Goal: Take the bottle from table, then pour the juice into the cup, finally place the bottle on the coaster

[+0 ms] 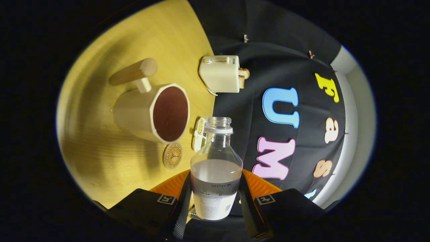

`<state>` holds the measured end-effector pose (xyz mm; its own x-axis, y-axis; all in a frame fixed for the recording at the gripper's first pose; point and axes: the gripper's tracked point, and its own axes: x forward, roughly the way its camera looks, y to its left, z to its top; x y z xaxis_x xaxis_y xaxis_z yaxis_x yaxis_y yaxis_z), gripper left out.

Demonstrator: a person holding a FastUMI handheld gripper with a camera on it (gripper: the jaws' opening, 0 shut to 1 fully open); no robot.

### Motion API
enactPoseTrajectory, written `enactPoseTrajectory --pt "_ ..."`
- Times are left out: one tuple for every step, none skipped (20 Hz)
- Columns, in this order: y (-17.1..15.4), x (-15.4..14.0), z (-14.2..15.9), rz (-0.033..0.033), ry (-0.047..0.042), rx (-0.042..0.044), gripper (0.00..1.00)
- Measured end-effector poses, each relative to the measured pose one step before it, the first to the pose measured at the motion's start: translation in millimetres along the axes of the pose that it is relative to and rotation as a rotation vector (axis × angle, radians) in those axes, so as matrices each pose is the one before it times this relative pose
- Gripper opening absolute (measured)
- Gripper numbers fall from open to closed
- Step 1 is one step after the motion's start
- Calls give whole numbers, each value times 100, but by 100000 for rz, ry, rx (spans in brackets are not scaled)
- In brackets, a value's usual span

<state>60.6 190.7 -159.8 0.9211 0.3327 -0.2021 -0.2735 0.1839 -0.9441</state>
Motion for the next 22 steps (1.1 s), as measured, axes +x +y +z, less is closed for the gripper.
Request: enactPoseTrajectory --pt "15 -188 -203 760 1073 6074 71" --pt "-101 2 -435 177 1663 5383 71" --pt "-273 -159 -228 -406 1815 4557 71" --pt "-46 25 -193 212 1805 5249 71" --pt "171 4 -109 1436 773 6991 71" --pt "179 92 101 1543 -359 8423 71" --pt "228 6 280 1962 -1124 9234 71" --pt "369 232 805 1681 -1047 8699 71" --pt "-60 -67 278 669 -1008 7264 71" --pt "-320 -197 175 183 -848 6144 71" --pt "-234 -184 -6 34 -348 5511 71" --pt "-544 -65 -425 -109 124 5555 71" --pt "-490 -164 130 -1429 -368 5655 71" --pt "-1004 115 389 -2138 -815 5512 71" --pt "-723 103 373 -1287 -1146 5839 71" --pt "-425 277 230 -485 -543 6371 71" --pt "-505 158 110 -955 -228 6597 71" --pt "-570 114 29 -682 -59 6503 71" --pt "-536 296 59 -631 110 6916 71" --pt "-296 400 -33 679 459 7054 71" --pt "-38 421 -112 1201 836 7188 71" --pt "-221 382 -100 634 467 6536 71"
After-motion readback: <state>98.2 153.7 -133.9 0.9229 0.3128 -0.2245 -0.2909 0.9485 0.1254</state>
